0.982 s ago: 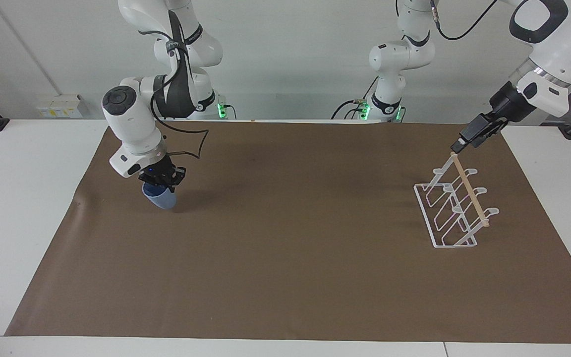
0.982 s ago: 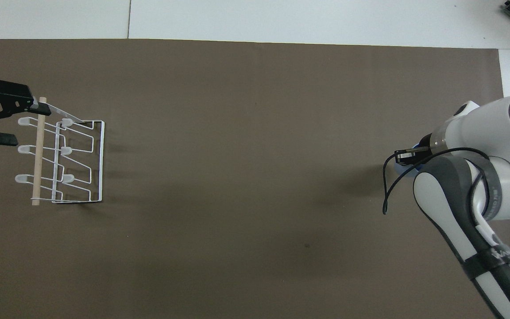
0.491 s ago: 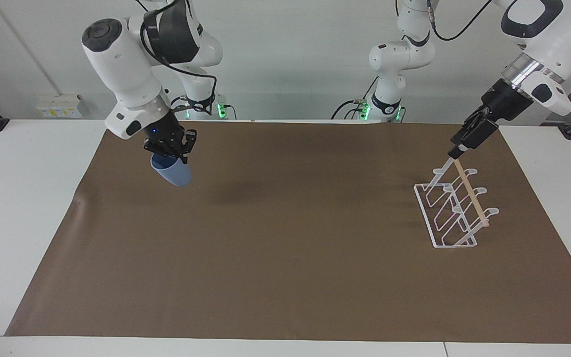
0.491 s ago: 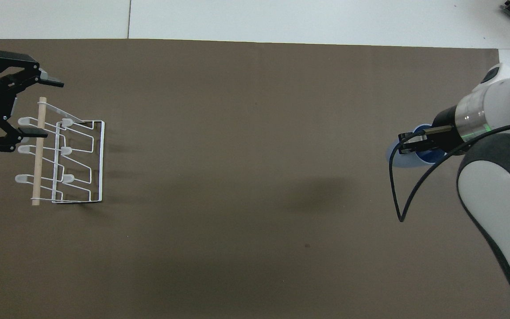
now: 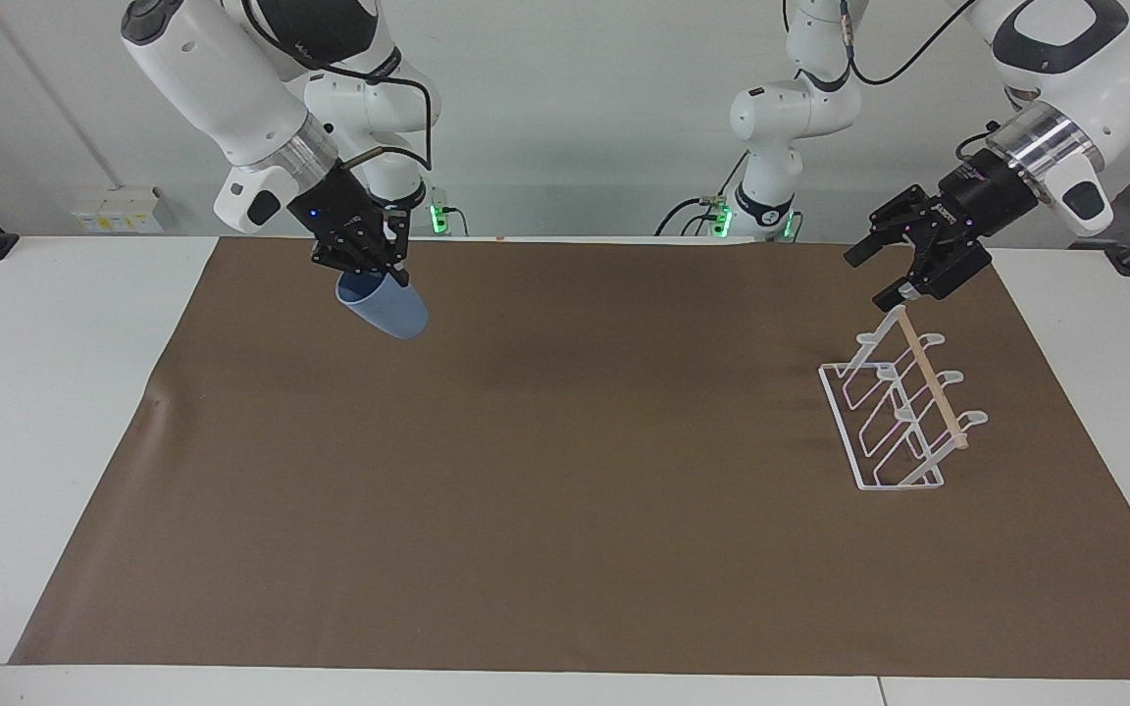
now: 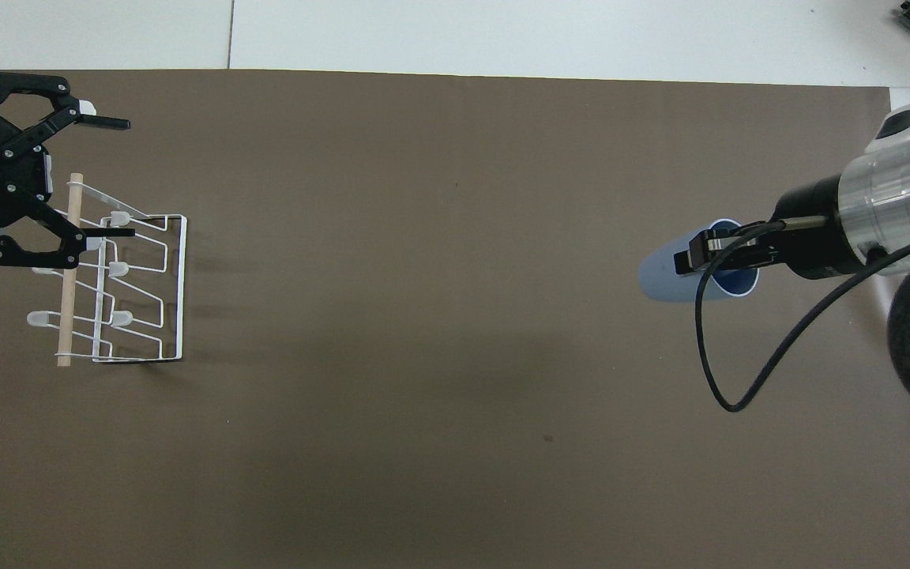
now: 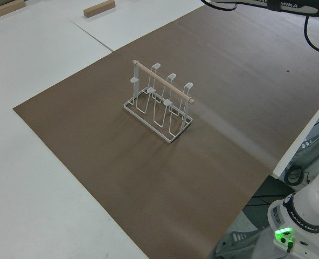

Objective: Hang cup on cup holder
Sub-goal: 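Bring the cup toward the left gripper, tipped on its side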

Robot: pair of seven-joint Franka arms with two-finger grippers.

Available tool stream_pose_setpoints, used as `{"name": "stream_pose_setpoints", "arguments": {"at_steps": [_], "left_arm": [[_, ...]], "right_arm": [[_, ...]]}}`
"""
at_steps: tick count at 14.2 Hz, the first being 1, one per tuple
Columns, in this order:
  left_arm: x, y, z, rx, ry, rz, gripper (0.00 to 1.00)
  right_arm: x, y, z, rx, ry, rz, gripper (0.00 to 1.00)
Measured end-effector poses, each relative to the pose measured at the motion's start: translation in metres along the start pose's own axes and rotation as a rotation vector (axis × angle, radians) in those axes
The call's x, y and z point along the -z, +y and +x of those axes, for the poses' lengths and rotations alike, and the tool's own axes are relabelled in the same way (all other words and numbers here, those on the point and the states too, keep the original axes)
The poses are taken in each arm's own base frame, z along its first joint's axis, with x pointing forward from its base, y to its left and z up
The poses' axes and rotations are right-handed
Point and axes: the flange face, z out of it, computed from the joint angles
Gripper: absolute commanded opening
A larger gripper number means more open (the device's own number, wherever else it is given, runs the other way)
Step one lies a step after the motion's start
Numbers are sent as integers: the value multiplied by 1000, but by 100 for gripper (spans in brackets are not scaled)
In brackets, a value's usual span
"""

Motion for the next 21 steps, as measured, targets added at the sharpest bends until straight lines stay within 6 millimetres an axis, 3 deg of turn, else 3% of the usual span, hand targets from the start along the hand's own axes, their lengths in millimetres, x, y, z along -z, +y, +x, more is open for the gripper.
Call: {"name": "stream_pose_setpoints", "arguments": {"at_steps": [2, 5, 15, 21], "left_arm": [[-2, -3, -1, 65, -63, -11, 100], [-10, -9, -8, 136, -124, -1, 100], [-83, -49, -77, 183, -149, 181, 100], [-103, -65, -92, 201, -123, 233, 100]], "right_arm": [[-2, -9, 0, 3, -4, 49, 0], [-13, -42, -5, 40, -25, 121, 0], [-39, -163, -14, 40, 77, 368, 0], [-44, -213, -26, 8, 106, 538, 0]]}}
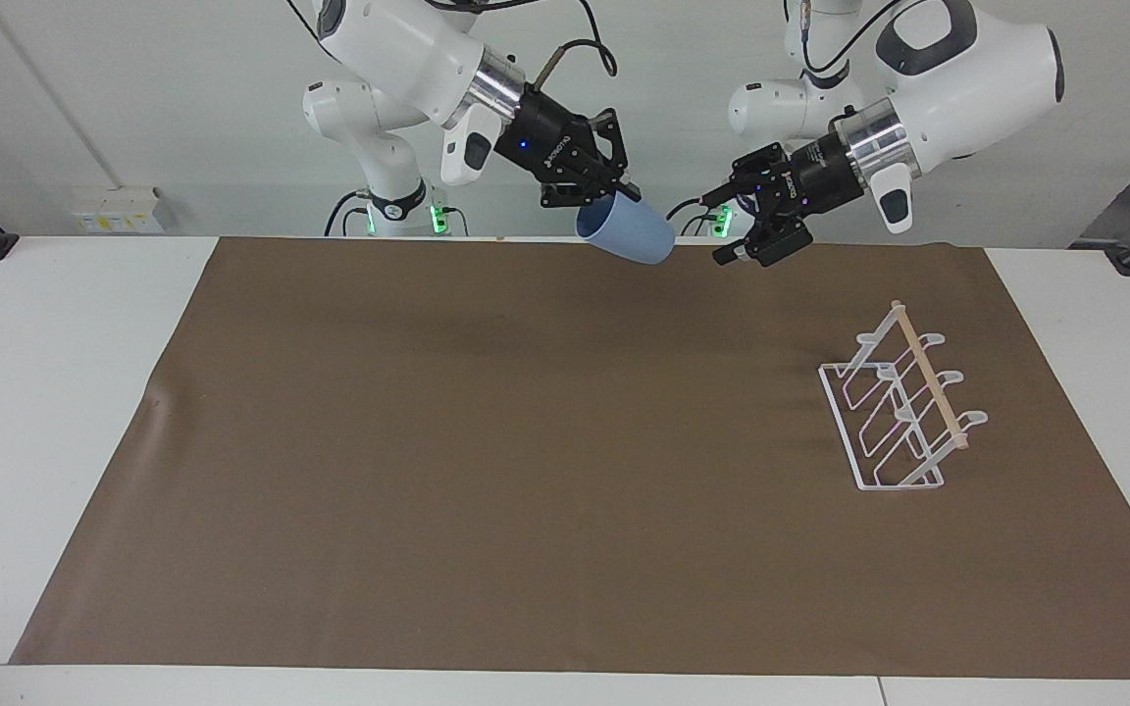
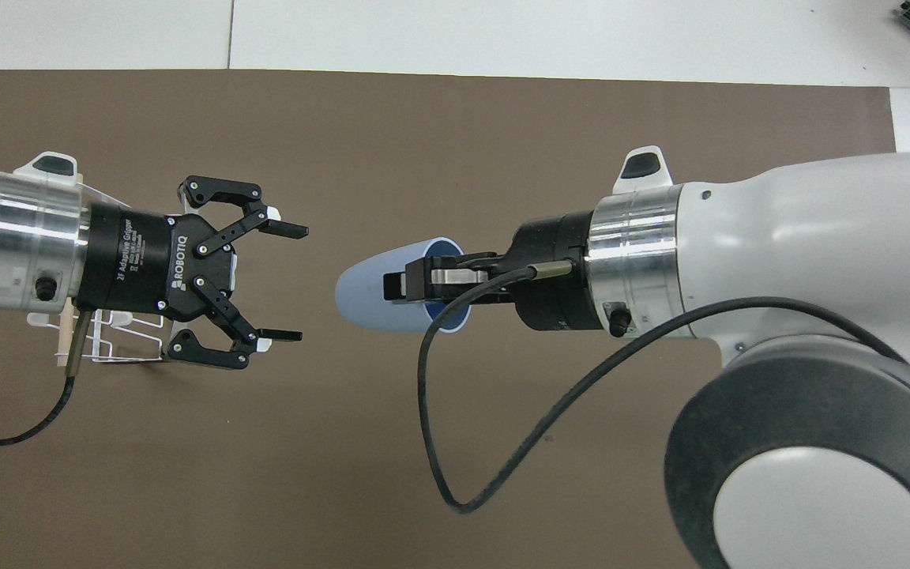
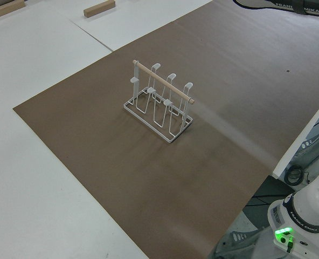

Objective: Hang cup on cup holder
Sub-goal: 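Bring the cup toward the left gripper, tipped on its side, then close the left gripper on the cup base held by the right gripper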

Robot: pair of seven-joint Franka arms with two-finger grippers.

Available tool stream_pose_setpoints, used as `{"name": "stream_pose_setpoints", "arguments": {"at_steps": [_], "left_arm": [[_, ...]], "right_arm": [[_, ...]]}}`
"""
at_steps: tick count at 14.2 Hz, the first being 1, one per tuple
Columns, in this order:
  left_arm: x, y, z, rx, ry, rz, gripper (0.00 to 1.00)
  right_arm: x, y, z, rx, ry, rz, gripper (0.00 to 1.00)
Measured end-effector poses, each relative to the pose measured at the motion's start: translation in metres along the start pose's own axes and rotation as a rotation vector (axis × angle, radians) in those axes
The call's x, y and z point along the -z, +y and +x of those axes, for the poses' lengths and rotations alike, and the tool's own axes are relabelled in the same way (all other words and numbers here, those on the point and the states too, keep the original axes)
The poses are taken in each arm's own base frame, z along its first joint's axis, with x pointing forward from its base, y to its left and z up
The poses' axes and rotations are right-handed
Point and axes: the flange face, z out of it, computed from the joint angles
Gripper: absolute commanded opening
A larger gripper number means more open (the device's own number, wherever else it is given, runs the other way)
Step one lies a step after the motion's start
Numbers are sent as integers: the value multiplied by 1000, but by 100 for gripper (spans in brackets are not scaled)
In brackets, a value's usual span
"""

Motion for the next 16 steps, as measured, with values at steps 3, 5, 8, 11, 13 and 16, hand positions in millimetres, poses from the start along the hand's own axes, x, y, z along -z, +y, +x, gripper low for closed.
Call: {"name": "stream_pose_setpoints", "arguments": {"at_steps": [3, 5, 8, 11, 13, 16], "left_arm": [[-7, -6, -4, 7, 12, 13, 100], [-5, -7, -6, 15, 13, 7, 100], [-3, -8, -7, 16, 15, 3, 100], [-2, -8, -8, 15, 15, 1, 100], [1, -9, -11, 8, 14, -5, 100], [7, -13, -19, -3, 13, -18, 92]], "right_arm": [[-16, -18, -9, -25, 24, 21, 0], [-23, -27, -15, -69, 14, 59, 0], [-23, -28, -14, -87, 24, 80, 0], [-22, -28, -13, -89, 33, 81, 0], [-22, -28, -13, -89, 33, 81, 0], [-22, -27, -13, -91, 33, 81, 0]]}}
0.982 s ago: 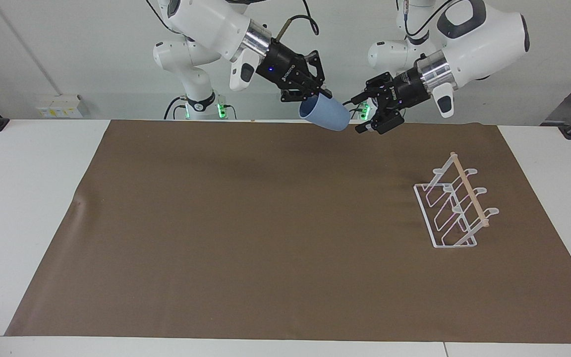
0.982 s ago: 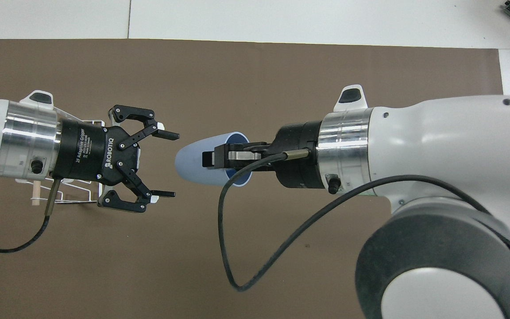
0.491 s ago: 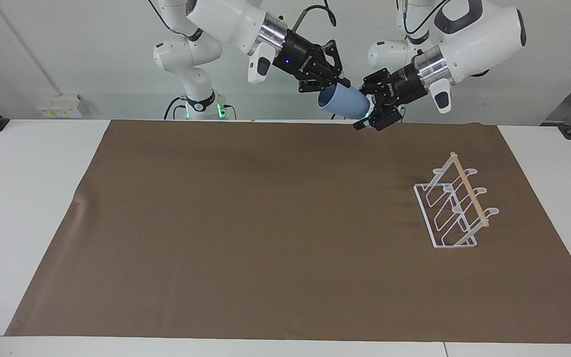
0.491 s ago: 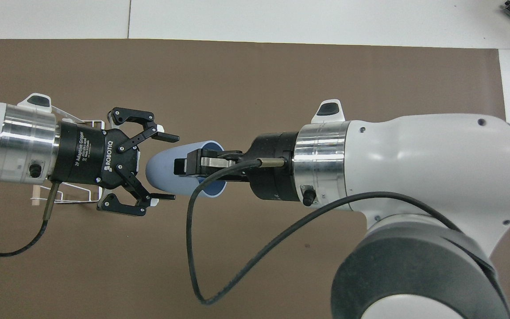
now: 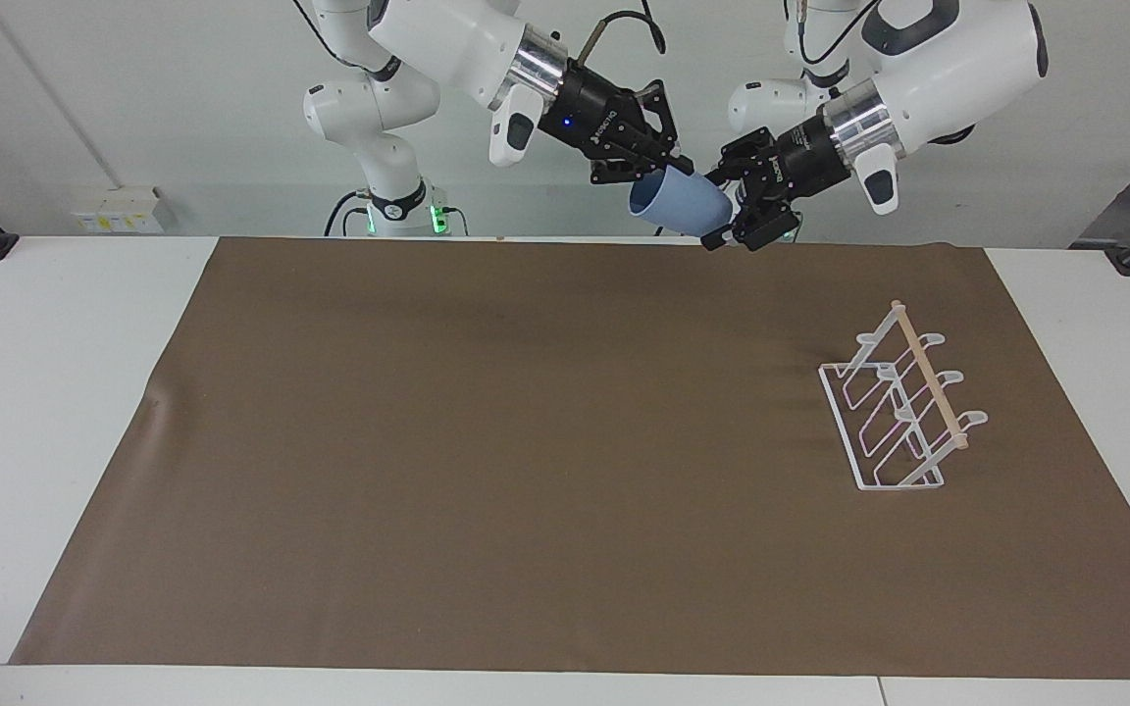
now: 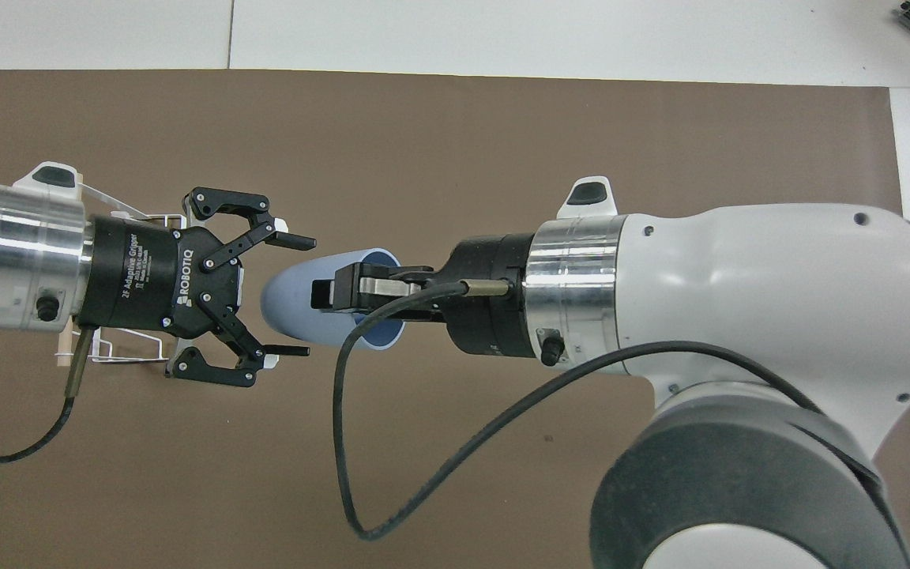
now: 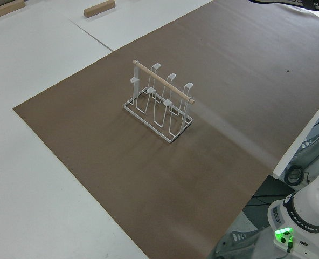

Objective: Hang cup on cup holder
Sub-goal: 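Close the left gripper on the cup base held by the right gripper, then carry the cup to the rack with the left gripper while the right gripper withdraws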

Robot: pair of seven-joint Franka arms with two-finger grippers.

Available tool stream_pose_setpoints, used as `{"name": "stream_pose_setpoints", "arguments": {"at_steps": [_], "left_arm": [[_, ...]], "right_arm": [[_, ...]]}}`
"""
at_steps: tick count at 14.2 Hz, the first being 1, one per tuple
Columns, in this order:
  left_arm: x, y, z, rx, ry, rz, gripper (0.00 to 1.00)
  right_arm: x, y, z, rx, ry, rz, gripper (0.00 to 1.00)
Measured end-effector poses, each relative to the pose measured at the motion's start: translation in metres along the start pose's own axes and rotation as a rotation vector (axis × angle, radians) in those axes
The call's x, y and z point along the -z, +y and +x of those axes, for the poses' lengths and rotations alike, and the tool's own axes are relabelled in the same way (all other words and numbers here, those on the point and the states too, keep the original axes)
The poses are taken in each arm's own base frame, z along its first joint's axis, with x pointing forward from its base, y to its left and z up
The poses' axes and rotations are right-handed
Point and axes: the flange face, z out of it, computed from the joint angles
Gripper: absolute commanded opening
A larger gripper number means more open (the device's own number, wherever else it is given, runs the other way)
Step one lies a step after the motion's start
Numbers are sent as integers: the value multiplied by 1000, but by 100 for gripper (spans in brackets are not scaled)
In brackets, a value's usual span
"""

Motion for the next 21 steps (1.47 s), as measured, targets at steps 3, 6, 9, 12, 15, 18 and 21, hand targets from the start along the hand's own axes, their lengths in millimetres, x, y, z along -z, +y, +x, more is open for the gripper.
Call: {"name": "stream_pose_setpoints", "arguments": {"at_steps": [3, 6, 9, 12, 15, 18, 21], "left_arm": [[3, -3, -3, -4, 1, -5, 28], [4, -3, -3, -5, 4, -6, 0], [4, -3, -3, -6, 4, -6, 0], [4, -3, -3, -6, 5, -6, 0], [4, -3, -3, -7, 5, -5, 0], [4, -4, -3, -11, 20, -2, 0], [5, -4, 0, -19, 45, -4, 0]], "right_arm": [[0, 0, 0, -2, 2, 0, 0], [1, 1, 1, -4, 3, 0, 0], [1, 1, 1, -4, 3, 0, 0], [1, 1, 1, -4, 3, 0, 0], [1, 1, 1, -4, 3, 0, 0], [-2, 2, 0, -6, -1, -2, 27], [-1, 2, 0, -9, 1, -2, 62]]}}
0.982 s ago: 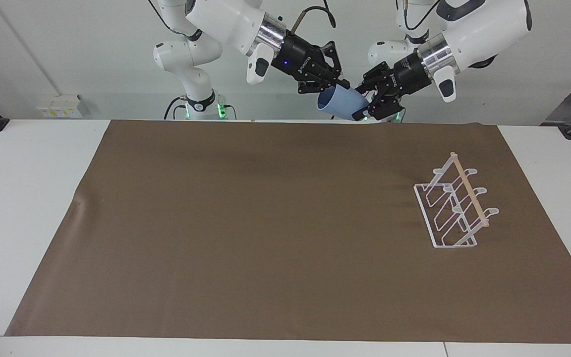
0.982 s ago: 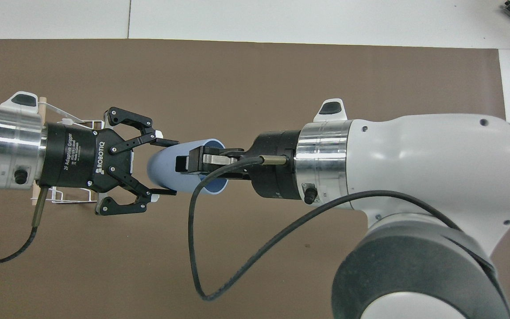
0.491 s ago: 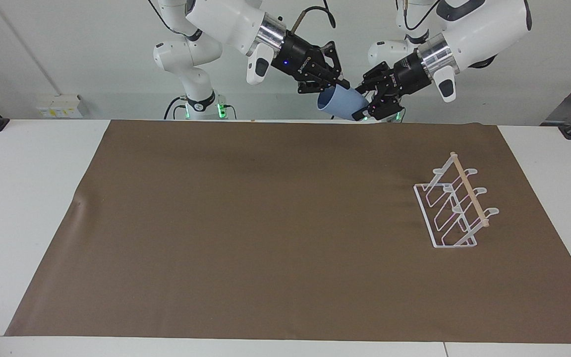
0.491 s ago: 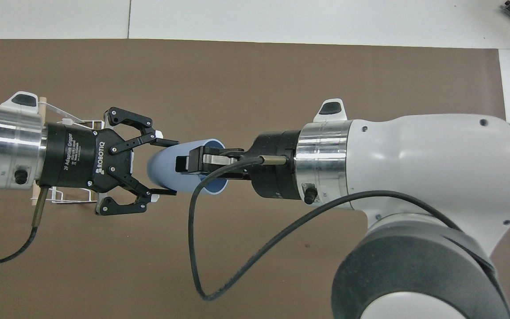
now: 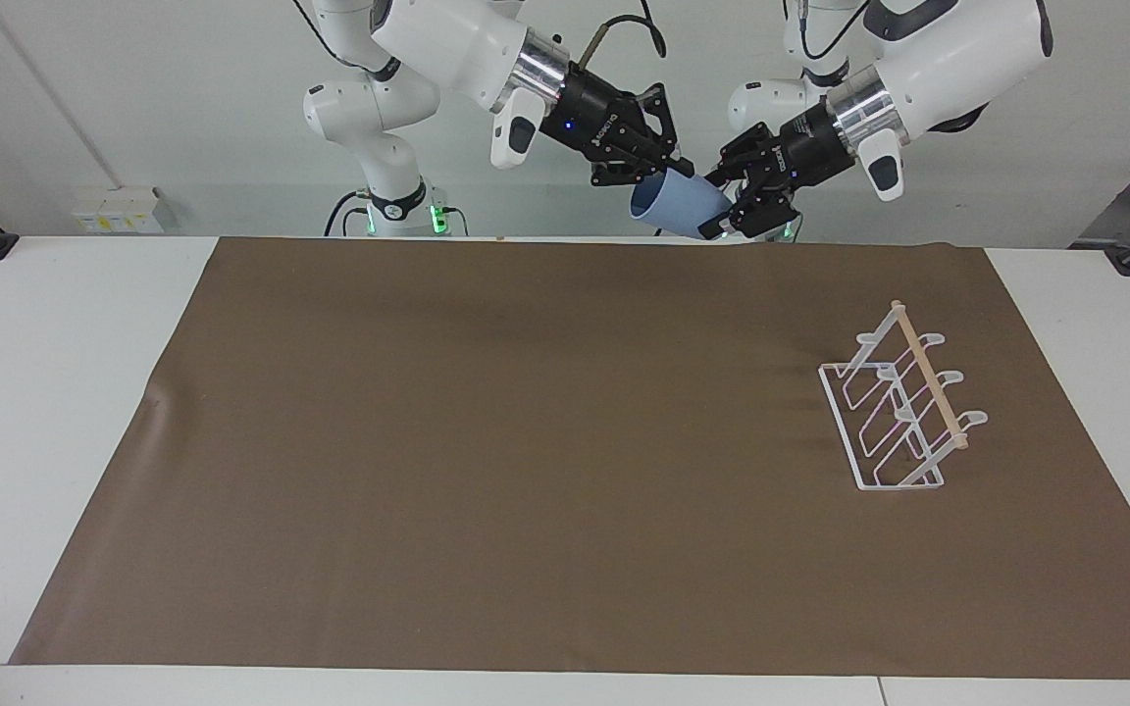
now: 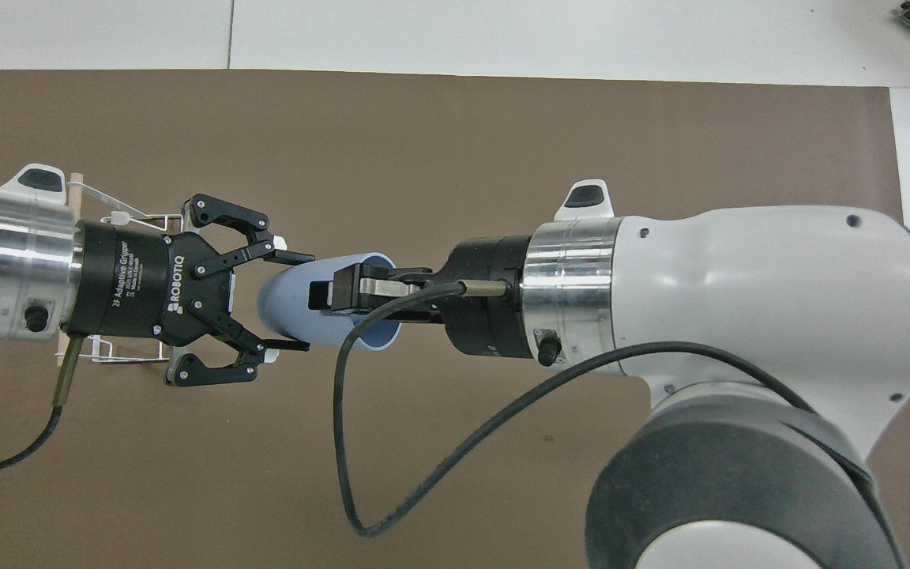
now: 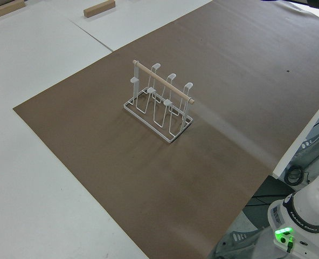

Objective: Hang cup on cup holder
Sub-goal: 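Carry the cup to the rack with the left gripper while the right gripper withdraws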

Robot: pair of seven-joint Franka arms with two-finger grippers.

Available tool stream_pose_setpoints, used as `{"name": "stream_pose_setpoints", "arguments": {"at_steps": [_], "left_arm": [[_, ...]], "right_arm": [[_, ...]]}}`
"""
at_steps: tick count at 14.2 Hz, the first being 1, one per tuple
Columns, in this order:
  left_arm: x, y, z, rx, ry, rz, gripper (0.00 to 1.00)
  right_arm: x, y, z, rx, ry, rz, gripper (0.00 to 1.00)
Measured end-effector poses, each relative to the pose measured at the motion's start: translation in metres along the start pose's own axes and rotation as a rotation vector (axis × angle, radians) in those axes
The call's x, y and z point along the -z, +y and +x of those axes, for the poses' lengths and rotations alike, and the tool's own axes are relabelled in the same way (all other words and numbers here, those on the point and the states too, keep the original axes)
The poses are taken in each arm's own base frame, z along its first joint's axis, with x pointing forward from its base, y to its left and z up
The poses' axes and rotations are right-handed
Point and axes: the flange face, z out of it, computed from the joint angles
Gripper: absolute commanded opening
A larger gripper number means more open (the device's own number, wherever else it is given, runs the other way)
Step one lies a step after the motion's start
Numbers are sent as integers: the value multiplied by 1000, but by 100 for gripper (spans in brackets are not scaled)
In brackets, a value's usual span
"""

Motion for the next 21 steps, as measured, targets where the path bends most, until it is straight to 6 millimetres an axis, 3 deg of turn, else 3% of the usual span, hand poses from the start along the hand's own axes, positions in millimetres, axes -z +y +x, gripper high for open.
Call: {"name": "stream_pose_setpoints", "arguments": {"at_steps": [1, 6, 11, 17, 21], "left_arm": [[1, 0, 1, 0, 4, 0, 0], [1, 0, 3, 0, 13, 5, 0], [1, -1, 22, -30, 182, 14, 0], [19, 4, 58, -135, 569, 1, 0], [42, 17, 68, -282, 780, -67, 0]], "right_arm": [[1, 0, 0, 0, 2, 0, 100], [1, 0, 0, -5, 3, 1, 100], [1, 0, 0, -6, 3, 1, 100], [6, 6, 5, 52, 28, -70, 100], [11, 13, 11, 186, 51, -178, 100]]}}
